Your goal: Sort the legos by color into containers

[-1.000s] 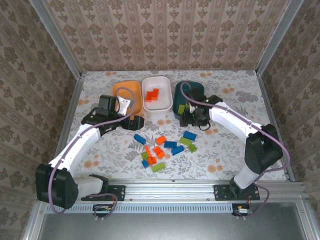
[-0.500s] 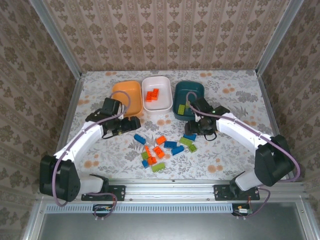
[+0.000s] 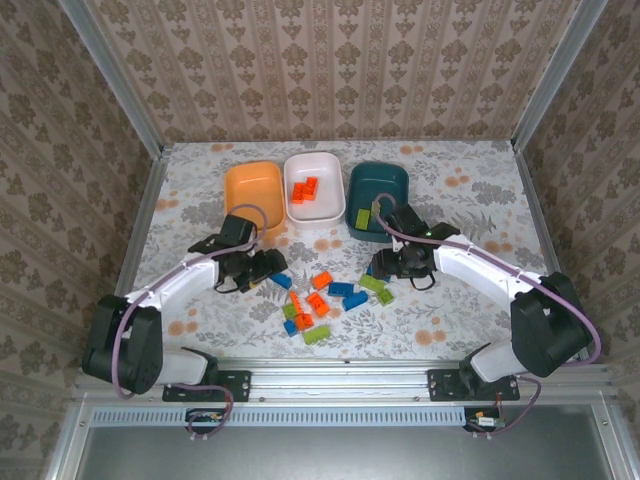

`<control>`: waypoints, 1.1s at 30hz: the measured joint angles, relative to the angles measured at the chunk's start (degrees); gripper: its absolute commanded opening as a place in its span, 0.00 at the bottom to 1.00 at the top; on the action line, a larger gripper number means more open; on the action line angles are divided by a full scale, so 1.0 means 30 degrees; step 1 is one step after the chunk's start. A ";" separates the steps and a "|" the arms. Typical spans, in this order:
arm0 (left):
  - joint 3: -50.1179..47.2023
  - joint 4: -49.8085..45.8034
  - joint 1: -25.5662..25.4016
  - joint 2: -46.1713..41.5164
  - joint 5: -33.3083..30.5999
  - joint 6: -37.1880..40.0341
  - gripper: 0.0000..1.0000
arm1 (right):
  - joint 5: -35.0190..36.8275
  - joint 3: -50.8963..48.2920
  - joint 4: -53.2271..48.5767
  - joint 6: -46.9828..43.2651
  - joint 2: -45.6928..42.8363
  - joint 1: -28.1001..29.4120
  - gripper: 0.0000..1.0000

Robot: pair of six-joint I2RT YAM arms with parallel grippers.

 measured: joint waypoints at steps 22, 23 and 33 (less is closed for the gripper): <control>0.0066 0.1931 -0.0707 0.3235 0.0168 -0.0168 0.28 | -0.1005 0.0488 0.1639 0.0401 0.3730 -0.0364 0.86; 0.0138 0.2127 -0.0736 0.3279 0.0219 -0.0197 0.26 | -0.0998 0.0685 0.1639 0.0576 0.3942 -0.0364 0.87; 0.0291 0.2572 -0.0503 0.3424 0.0576 0.0087 0.06 | -0.0627 0.1260 0.1712 0.2885 0.5100 -0.0364 0.94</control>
